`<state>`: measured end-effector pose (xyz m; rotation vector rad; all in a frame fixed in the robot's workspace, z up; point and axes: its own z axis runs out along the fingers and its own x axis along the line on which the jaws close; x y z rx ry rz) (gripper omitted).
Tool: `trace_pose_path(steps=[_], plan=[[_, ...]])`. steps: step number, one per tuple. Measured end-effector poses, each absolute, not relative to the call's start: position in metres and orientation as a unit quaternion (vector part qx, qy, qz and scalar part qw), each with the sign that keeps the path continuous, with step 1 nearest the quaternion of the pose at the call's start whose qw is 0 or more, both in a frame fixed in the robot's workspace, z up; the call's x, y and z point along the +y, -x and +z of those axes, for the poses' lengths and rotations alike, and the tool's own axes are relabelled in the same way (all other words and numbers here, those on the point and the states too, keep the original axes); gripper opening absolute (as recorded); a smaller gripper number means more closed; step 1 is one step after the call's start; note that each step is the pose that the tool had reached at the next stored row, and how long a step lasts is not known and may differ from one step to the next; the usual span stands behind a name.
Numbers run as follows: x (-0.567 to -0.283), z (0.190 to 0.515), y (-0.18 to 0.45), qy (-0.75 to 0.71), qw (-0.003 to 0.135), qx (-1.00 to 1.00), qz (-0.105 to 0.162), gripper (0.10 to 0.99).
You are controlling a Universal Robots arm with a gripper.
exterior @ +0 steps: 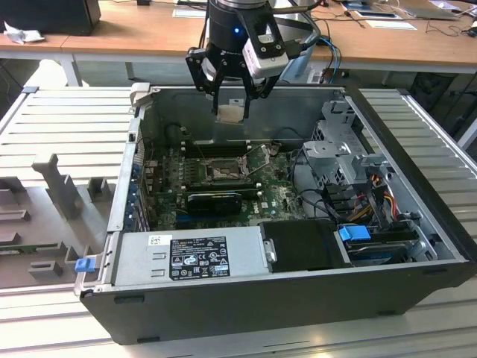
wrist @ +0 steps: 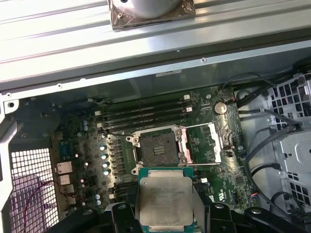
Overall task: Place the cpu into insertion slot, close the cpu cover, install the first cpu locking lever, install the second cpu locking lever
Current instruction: 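Place the cpu into insertion slot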
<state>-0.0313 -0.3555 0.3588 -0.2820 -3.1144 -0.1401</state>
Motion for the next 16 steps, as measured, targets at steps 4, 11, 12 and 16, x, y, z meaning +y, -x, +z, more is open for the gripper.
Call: trace_pose_path(steps=[4, 11, 12, 16], plan=[[-0.3555, 0.3586, 0.0312, 0.092, 0.006, -0.995, -0.045, 0.529], [-0.3555, 0.3585, 0.0312, 0.101, 0.005, -0.994, -0.045, 0.529], [-0.3555, 0.3585, 0.0312, 0.102, 0.005, -0.994, -0.045, 0.529], [-0.3555, 0.3585, 0.0312, 0.107, 0.005, -0.993, -0.045, 0.529]])
